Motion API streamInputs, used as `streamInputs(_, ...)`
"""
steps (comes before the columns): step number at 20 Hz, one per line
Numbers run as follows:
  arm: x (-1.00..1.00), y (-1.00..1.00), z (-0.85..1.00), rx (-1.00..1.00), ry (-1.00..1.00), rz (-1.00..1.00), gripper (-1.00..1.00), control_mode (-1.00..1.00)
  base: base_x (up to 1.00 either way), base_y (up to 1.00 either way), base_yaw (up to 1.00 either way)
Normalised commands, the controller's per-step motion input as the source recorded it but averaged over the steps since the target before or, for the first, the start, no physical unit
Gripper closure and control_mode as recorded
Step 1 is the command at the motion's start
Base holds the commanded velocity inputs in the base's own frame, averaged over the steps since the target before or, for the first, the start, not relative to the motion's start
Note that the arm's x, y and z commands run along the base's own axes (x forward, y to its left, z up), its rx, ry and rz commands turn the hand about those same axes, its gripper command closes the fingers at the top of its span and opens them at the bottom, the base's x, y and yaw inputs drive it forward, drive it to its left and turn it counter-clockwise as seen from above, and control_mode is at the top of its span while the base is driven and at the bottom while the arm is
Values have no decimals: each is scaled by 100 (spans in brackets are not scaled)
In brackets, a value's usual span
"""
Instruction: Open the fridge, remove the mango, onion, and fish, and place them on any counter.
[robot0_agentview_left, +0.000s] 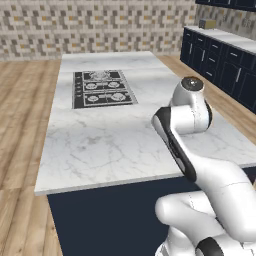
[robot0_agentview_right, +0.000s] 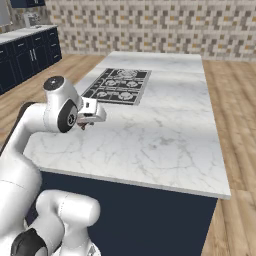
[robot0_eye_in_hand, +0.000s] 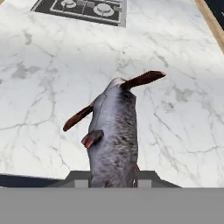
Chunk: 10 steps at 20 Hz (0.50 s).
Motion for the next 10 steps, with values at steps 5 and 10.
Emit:
streamInputs(5,100,54,-100,-5,19,5,100,-100,0,0,0)
streamInputs(10,98,14,-99,0,12,3,100,-100,0,0,0)
